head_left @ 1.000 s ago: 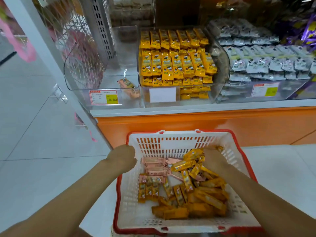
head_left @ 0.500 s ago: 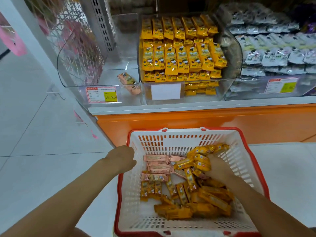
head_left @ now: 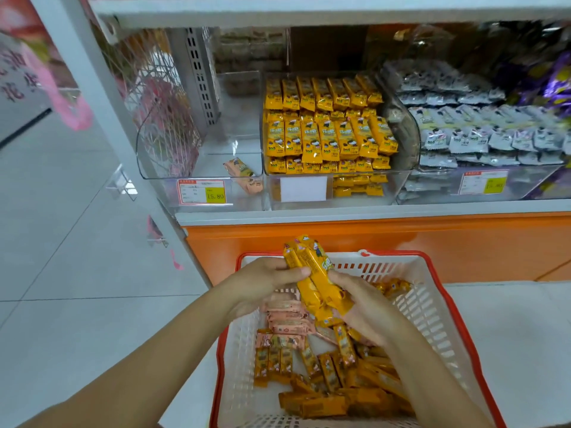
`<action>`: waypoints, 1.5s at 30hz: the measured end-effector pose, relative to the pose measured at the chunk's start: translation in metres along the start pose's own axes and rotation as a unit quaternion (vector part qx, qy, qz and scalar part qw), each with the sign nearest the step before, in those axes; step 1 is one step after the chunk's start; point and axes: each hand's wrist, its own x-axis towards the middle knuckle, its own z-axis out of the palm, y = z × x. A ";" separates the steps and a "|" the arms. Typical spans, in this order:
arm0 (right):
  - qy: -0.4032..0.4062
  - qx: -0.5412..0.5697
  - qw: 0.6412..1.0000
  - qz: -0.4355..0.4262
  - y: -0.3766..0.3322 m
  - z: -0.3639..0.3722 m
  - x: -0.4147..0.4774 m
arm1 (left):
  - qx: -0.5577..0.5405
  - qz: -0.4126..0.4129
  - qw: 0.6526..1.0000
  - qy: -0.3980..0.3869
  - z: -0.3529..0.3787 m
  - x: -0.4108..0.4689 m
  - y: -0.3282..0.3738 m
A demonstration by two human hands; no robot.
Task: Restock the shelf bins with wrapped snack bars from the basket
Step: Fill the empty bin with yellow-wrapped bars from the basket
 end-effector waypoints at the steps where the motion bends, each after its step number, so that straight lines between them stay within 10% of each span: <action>1: 0.013 -0.019 1.000 -0.018 -0.001 0.001 -0.003 | -0.028 0.011 1.000 0.005 0.002 0.000 -0.001; 16: 0.213 -0.183 0.934 -0.220 -0.021 0.018 -0.021 | -0.167 0.066 0.982 -0.053 0.010 -0.007 0.017; 29: 0.309 -0.529 0.692 -0.382 -0.082 0.050 -0.014 | -0.175 0.234 0.956 -0.009 0.008 -0.016 0.089; 32: 0.324 -0.505 0.698 -0.390 -0.117 0.061 -0.006 | -0.091 0.306 0.943 0.091 -0.001 -0.017 0.108; 36: 0.351 -0.534 0.682 -0.356 -0.162 0.072 0.026 | 0.185 0.346 0.840 0.373 -0.026 -0.006 0.114; 45: 0.366 -0.647 0.632 -0.218 -0.176 0.102 0.113 | 0.365 0.343 0.783 0.368 -0.032 -0.001 0.106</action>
